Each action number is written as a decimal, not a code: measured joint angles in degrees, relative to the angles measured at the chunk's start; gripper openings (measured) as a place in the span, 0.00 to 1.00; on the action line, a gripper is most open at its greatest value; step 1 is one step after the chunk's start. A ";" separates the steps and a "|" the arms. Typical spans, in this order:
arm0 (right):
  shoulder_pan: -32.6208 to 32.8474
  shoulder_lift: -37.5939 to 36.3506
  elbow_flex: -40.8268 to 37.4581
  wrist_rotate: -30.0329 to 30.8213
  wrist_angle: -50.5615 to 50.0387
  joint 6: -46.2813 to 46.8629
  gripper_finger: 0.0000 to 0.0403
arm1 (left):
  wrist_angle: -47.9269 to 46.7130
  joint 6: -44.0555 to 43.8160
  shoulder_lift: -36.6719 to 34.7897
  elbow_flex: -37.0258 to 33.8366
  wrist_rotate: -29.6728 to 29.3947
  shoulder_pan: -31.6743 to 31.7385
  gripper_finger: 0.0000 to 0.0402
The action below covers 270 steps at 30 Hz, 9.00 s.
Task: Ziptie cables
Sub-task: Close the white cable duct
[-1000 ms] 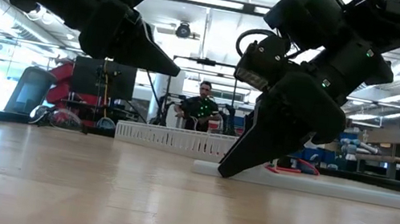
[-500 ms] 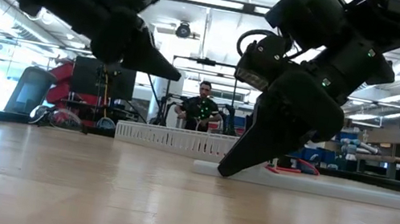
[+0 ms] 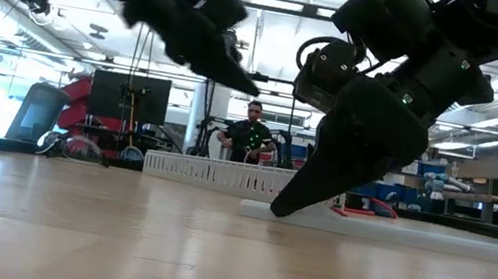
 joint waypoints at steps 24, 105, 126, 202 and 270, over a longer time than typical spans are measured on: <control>-0.50 0.13 -0.04 1.83 2.76 5.12 0.38 | -19.03 19.08 11.00 10.17 -7.76 -0.20 0.44; 0.12 -20.55 -5.33 7.30 -21.34 1.17 0.37 | -40.72 -18.31 16.61 18.17 -7.77 -6.88 0.31; 1.88 -20.55 -5.35 8.11 -19.50 3.65 0.37 | -23.99 -14.68 16.63 19.57 -9.40 -7.02 0.52; 2.75 -7.15 -5.51 9.31 3.31 -0.20 0.67 | 22.95 -27.04 -3.28 -14.39 -21.51 -18.50 0.52; 2.47 -6.42 -5.53 6.54 2.22 1.30 0.56 | 23.21 -15.71 14.14 -3.16 -11.34 -9.69 0.52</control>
